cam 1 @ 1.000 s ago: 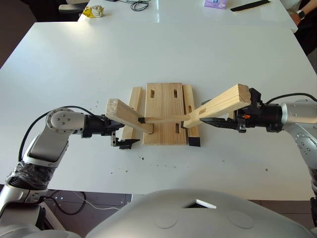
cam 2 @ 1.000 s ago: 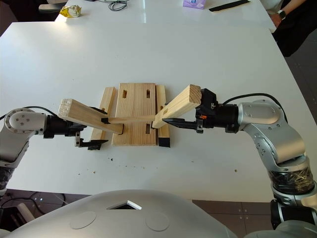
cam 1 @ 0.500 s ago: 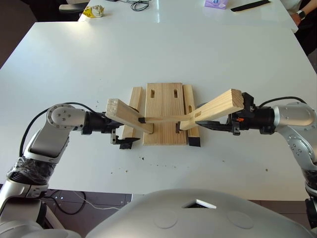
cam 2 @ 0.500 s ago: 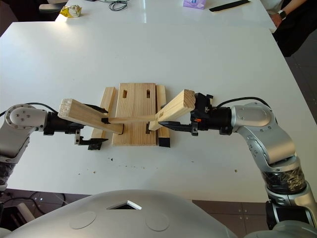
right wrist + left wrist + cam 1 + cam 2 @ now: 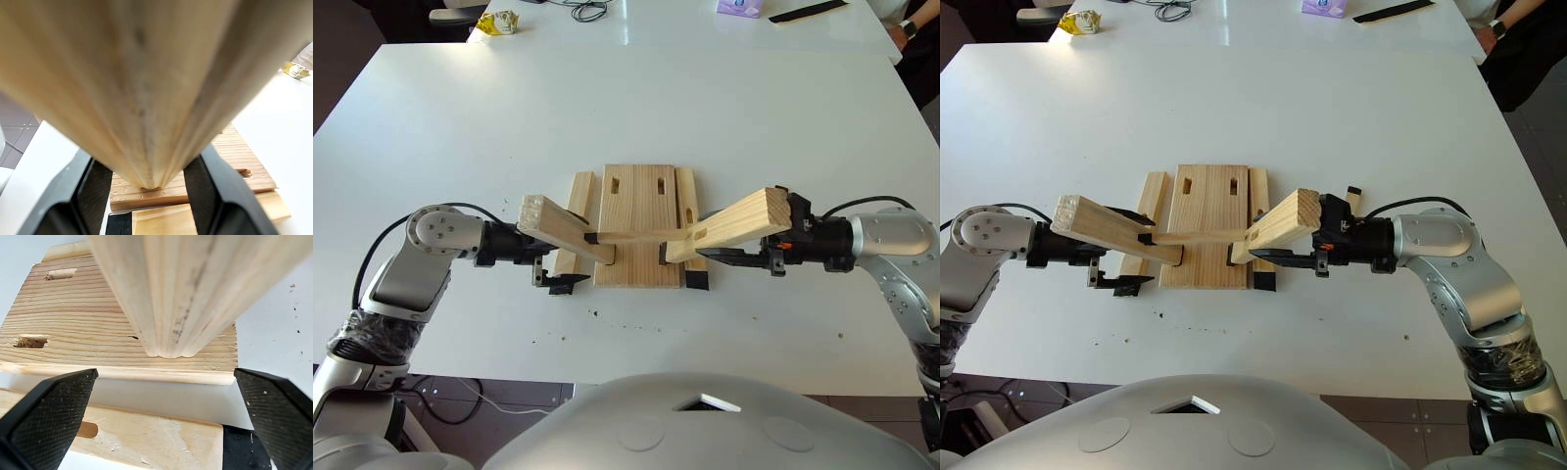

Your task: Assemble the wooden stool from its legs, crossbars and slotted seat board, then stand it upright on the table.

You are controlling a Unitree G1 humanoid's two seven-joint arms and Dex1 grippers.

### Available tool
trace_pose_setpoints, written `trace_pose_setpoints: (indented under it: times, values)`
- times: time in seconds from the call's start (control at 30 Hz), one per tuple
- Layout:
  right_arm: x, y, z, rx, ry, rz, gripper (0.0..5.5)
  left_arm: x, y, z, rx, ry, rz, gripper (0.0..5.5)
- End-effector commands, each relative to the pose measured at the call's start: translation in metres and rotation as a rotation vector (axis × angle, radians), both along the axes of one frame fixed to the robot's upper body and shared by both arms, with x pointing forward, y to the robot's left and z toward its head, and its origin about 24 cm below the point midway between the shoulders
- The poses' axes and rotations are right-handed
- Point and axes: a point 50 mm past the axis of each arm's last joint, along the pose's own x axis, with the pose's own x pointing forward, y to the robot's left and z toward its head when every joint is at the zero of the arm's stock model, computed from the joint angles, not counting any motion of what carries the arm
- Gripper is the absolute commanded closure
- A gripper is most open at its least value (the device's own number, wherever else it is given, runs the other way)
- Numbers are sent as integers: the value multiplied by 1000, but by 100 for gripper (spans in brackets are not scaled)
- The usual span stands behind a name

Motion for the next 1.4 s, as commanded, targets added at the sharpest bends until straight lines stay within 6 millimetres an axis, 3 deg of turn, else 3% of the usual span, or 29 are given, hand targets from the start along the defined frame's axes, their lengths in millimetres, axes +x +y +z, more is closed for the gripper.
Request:
trace_pose_setpoints:
  times: [0.03, 0.37, 0.87, 1.4]
  values:
    - [-4, -3, -6, -27, 43, 6, 346, 1, -1, 2, -1, -10, -2, 33]
    - [0, -5, -18, -41, 80, -4, 346, 1, -3, 3, -6, -11, -11, 33]
    - [6, 14, -30, -59, 175, 108, 346, -1, -12, 0, -28, -10, -11, 33]
    - [12, 18, -48, -96, 271, 132, 346, -3, -19, 0, -46, -19, -19, 33]
